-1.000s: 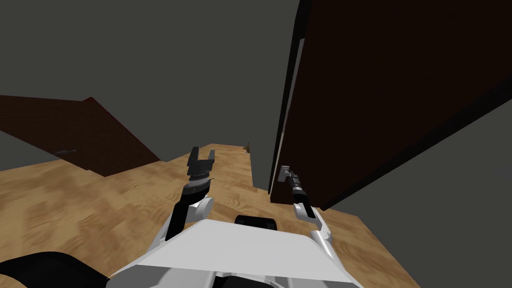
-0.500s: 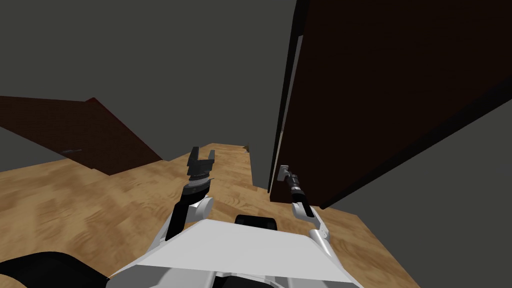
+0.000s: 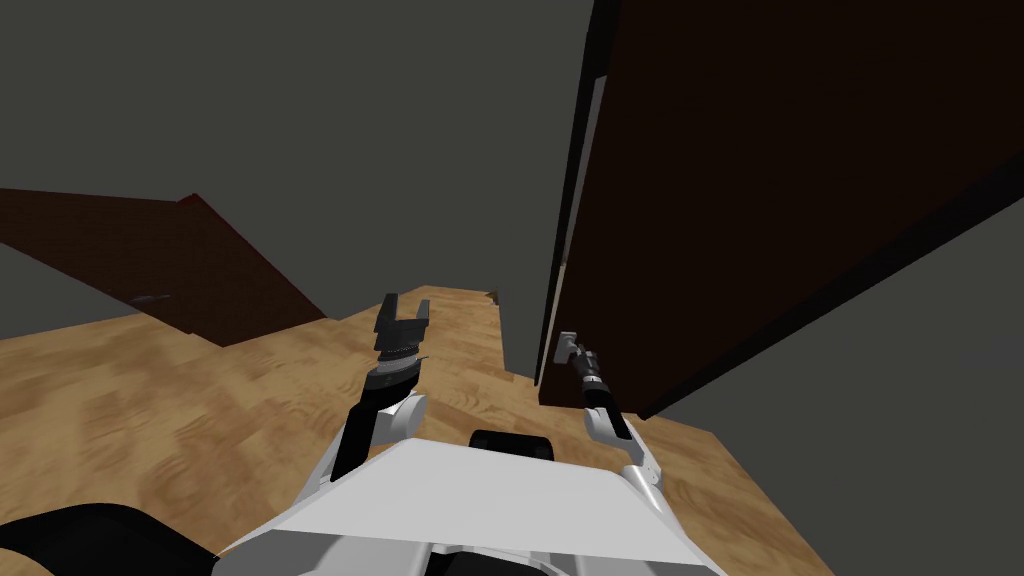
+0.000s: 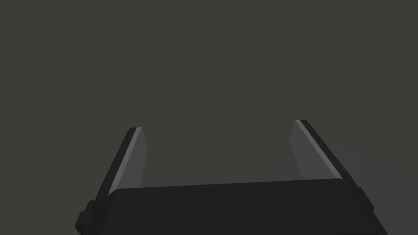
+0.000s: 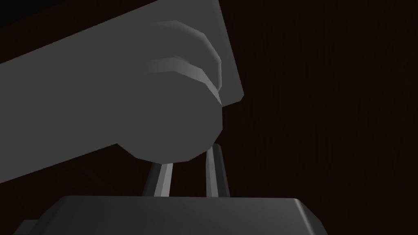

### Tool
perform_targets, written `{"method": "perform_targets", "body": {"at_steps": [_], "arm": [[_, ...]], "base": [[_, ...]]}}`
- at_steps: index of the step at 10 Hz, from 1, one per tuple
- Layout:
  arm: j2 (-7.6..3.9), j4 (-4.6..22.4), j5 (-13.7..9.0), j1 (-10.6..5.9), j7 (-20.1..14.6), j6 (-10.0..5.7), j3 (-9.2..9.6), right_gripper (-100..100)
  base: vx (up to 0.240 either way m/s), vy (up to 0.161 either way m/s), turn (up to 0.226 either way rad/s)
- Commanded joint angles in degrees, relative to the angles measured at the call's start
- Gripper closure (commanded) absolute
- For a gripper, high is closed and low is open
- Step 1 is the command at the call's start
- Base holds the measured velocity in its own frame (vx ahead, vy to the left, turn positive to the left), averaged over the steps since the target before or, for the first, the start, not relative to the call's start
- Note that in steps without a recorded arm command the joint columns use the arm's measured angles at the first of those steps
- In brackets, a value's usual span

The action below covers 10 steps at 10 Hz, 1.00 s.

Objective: Pull the door open

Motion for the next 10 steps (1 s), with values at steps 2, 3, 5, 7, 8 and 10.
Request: {"method": "perform_targets", "body": {"at_steps": [2,3,5,7,8,10], "arm": [[0.26,-0.4,-3.0,0.23,-4.0,0.13,1.40,-100],[0.26,-0.4,-3.0,0.23,-4.0,0.13,1.40,-100],[0.26,-0.4,-3.0,0.23,-4.0,0.13,1.40,-100],[0.26,-0.4,-3.0,0.23,-4.0,0.13,1.40,-100],[0.26,-0.4,-3.0,0.23,-4.0,0.13,1.40,-100],[0.26,-0.4,-3.0,0.23,-4.0,0.13,1.40,-100]], "base": [[-0.072,-0.031,0.019],[-0.075,-0.017,0.011],[-0.019,-0.005,-0.003],[0.007,0.005,-0.001],[0.006,-0.008,-0.004],[0.005,0.000,0.007]]}}
